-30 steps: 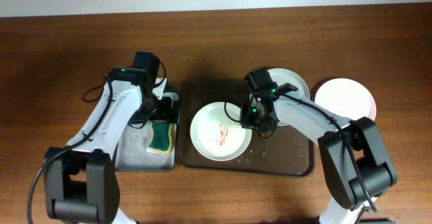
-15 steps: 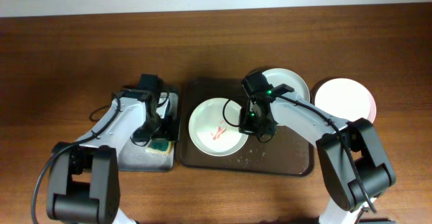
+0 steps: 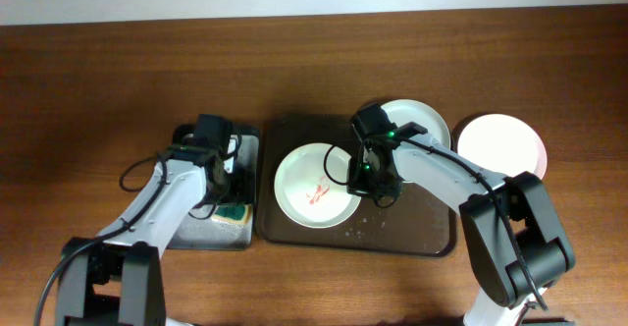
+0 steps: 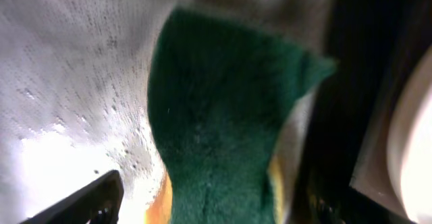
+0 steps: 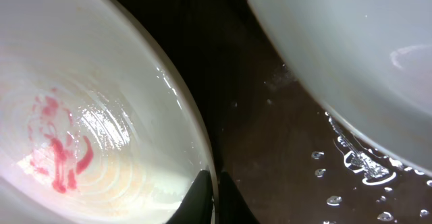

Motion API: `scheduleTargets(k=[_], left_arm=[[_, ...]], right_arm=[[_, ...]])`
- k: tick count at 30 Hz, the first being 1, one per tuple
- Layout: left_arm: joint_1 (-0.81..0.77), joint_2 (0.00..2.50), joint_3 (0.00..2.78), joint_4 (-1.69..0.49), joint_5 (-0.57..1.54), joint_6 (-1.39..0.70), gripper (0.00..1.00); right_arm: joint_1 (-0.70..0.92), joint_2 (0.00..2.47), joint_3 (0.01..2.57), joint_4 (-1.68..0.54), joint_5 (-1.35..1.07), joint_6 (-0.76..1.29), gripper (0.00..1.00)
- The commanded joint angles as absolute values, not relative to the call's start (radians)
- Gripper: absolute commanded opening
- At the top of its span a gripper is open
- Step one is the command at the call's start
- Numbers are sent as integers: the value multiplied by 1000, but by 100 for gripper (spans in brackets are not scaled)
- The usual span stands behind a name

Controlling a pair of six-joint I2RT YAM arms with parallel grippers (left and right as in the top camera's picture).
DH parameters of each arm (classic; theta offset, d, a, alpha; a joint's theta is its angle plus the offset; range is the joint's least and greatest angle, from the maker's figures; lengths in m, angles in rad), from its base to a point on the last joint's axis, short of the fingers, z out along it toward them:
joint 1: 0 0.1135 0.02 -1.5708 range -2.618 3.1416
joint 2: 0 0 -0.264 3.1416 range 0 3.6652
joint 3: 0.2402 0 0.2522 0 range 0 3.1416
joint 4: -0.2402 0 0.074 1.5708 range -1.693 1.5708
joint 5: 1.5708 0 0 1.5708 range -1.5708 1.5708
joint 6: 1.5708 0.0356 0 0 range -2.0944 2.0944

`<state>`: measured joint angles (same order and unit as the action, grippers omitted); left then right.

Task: Clean dirty plates on tray and stack at the side
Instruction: 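Dip the sponge in the basin with the left gripper, then scrub the held white plate with the sponge in the left gripper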

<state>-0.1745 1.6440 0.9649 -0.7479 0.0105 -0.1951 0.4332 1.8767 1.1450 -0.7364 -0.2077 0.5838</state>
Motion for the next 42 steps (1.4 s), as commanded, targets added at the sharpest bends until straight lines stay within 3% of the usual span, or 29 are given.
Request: scheduleTargets(k=[1,6,7,10,12,18,22,29,35,42], left_arm=[[-175,1640,881,-677,11,-235,72],[-175,1640,879,-636,58,-236,8],[-175,1640,879,-629,68,-236,0],[-175,1640,880,-617,66,-263,0],[-175,1640,880,-607,65,-411,0],[-176,1640,880,-541,230,-531,0],[-176,1638,881,-509,166,-521,0],[-176,1442,881,-532,-5,-244,0],[-176,1338,881,-451,-178,-229,0],[-176,1250,881,-403,-184,-229,0]], right_arm=[[445,1887,1135,-748,-179,588,5],[445,1887,1135,-752,-179,588,4],[445,1887,1135,-753,-179,588,5],[445,1887,1135,-753,-179,588,4],[445,1887,1135,-753,-179,588,4],[445,1887,1135,-752,-179,588,4],[445,1887,1135,-753,-179,581,4],[445,1887,1135,-752,-178,554,4],[445,1887,1135,-752,-179,554,4],[445,1887,1135,-752,-178,554,4]])
